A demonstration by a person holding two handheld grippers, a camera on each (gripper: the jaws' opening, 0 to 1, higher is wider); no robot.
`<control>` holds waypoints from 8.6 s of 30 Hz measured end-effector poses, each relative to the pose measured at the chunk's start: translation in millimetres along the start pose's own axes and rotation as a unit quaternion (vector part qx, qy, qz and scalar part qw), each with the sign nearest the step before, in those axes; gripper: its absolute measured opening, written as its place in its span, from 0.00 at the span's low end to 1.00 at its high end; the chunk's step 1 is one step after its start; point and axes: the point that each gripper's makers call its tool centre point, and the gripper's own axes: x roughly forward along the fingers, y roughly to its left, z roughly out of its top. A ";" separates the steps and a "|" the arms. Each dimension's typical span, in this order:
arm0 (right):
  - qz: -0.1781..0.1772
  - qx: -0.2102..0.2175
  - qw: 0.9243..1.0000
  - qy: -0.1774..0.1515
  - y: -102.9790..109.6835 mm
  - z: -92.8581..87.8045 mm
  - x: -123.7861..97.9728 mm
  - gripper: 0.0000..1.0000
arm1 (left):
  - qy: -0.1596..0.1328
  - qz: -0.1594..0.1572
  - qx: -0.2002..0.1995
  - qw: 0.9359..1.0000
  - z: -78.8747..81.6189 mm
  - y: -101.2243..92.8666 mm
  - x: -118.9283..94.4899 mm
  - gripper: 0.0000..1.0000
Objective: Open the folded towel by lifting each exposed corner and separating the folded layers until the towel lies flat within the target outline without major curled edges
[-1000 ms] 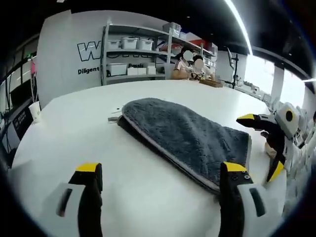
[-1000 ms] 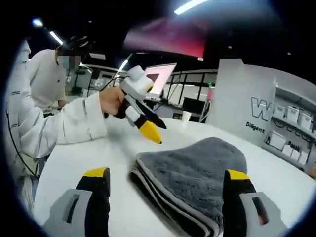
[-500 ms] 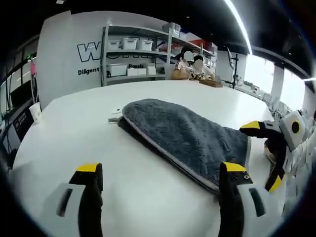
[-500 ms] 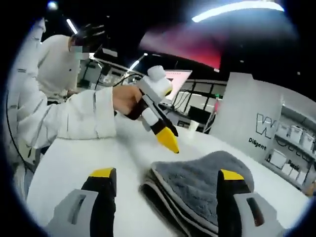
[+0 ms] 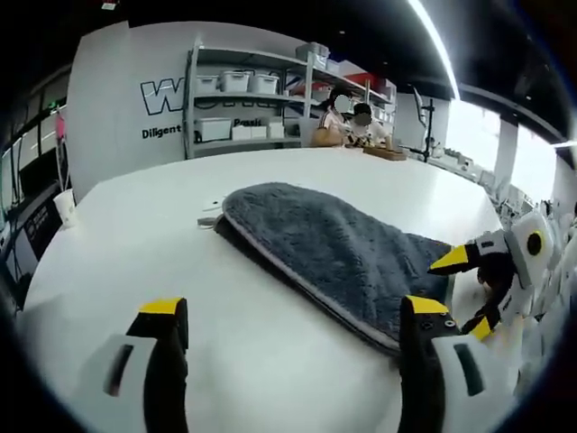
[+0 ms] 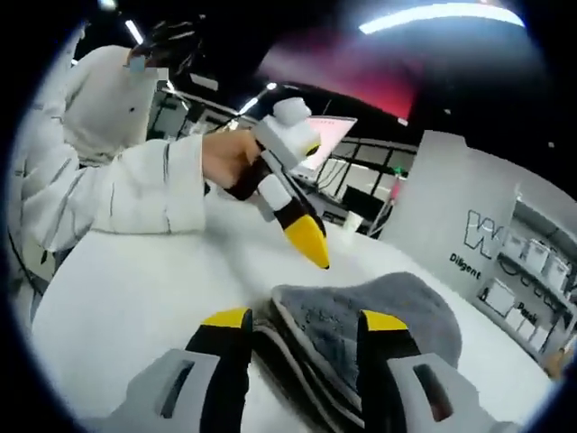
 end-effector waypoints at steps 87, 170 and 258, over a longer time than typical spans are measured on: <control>-0.222 0.146 0.964 0.020 -121.1 -33.6 -65.6 0.00 | 0.035 -0.001 0.008 0.999 -15.0 -0.6 6.8 0.95; -0.308 0.145 0.914 0.219 -162.9 -152.3 -165.3 0.00 | 0.054 0.000 0.014 0.998 -21.4 1.3 10.6 0.93; -0.365 0.244 0.878 0.192 -146.4 -174.7 -241.9 0.00 | 0.050 0.005 0.018 0.999 -20.7 2.9 9.1 0.92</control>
